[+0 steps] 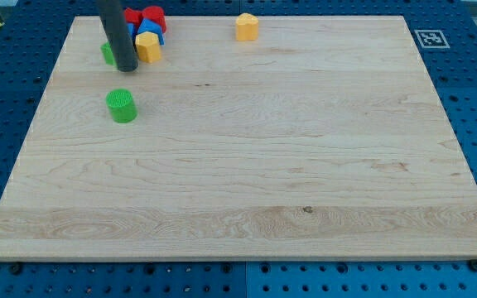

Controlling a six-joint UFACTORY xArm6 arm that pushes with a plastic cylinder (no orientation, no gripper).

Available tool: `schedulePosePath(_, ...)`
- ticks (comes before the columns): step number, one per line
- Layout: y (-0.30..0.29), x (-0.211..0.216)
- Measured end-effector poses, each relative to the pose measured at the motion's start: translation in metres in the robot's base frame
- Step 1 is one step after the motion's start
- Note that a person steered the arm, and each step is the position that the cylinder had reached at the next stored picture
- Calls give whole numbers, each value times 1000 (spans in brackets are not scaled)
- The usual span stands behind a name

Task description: Move the green circle below yellow heart

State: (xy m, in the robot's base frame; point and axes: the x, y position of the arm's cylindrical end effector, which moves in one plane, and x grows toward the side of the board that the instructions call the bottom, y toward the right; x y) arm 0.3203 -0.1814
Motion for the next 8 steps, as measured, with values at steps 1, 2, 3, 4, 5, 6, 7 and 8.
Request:
schedulePosePath(1, 0, 0)
schedulePosePath(2, -12, 9)
schedulePosePath(3, -26, 22)
schedulePosePath(4, -26, 49)
schedulePosePath(5, -26, 80)
schedulePosePath(6, -24, 91)
schedulePosePath(7, -9, 91)
schedulePosePath(8, 19, 92)
